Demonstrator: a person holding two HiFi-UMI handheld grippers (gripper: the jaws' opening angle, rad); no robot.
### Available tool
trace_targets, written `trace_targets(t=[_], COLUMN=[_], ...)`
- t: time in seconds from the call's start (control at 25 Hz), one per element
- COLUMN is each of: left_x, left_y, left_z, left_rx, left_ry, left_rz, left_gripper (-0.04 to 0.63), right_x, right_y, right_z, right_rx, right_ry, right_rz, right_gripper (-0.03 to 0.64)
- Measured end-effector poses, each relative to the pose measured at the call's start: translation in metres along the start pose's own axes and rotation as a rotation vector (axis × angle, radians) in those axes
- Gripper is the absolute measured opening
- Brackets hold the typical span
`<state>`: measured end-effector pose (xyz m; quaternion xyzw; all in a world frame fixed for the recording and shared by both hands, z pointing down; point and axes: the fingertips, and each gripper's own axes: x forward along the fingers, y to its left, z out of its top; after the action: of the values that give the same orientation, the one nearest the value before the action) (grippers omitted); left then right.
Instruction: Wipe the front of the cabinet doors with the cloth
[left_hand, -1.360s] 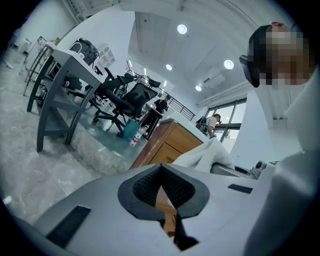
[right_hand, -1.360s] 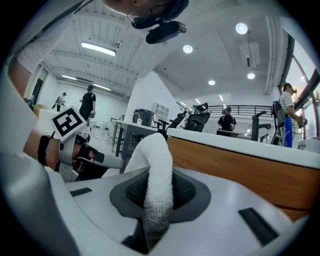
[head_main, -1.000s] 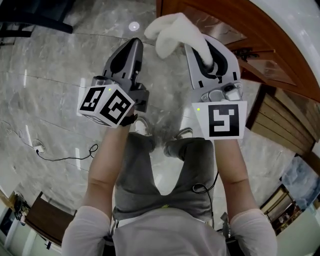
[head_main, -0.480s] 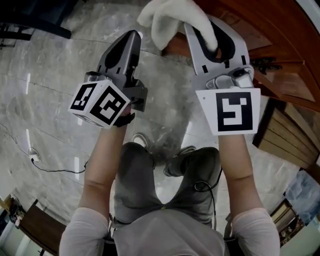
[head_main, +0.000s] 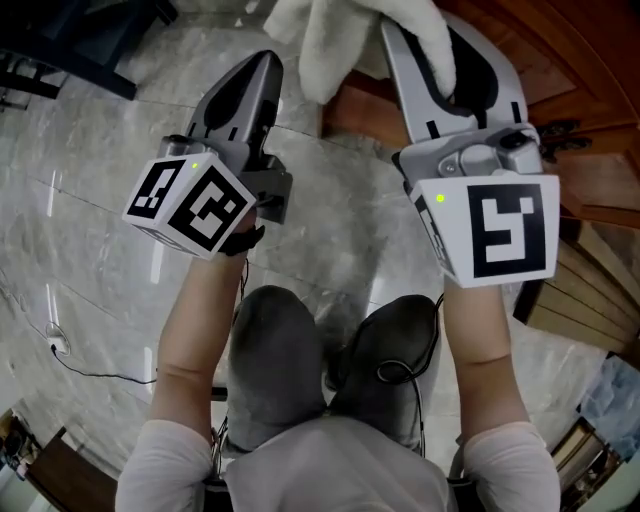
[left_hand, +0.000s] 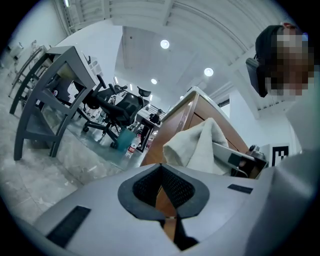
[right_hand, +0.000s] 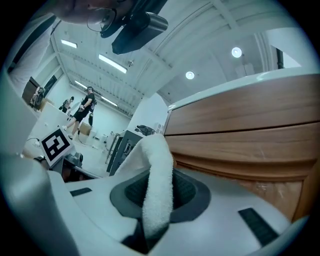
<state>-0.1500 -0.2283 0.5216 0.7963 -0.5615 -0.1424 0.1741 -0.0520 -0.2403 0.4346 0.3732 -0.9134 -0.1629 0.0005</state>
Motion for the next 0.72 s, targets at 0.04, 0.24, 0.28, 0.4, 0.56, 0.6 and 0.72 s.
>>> trace_targets(t=[0.04,0.24,0.28,0.4,0.56,0.6,0.72], left_x=[0.000,0.002,0.003,0.006,0.005,0.005,0.003], left_y=[-0.002,-0.011,-0.013,-0.021,-0.023,-0.023,-0.021], left_z=[0.000,-0.001,-0.002,-0.005,0.000,0.001,0.003], left_rx=[0.002,0.001,-0.001,0.005,0.012,0.015,0.011], left_ry=[-0.005,-0.023,-0.026,-0.025,-0.030,-0.030,-0.034], left_rz=[-0.005,-0.019,-0.020,-0.030,-0.034,-0.034,-0.030], left_gripper=[0.017,0.017,0.017,0.017,0.017,0.017,0.017], right_x=[-0.001,-0.007,-0.007,-0.009,-0.011,-0.012,-0.017], right_y=[0.000,-0.008,-0.011,-0.018,-0.026,-0.028,-0.032], right_z=[0.002,0.005,0.004,0.002,0.007,0.008,0.010], right_rx=[-0.004,-0.006,-0.006,-0.002,0.001,0.000,-0.006], right_ry=[-0.002,0.019,0.026,0.031,0.013,0.010,0.007], right_rz=[-0.001,-0.007,-0.007,-0.018,-0.034,-0.037,-0.046], right_gripper=[0.081,0.081,0.081,0.081,0.081,0.081,0.081])
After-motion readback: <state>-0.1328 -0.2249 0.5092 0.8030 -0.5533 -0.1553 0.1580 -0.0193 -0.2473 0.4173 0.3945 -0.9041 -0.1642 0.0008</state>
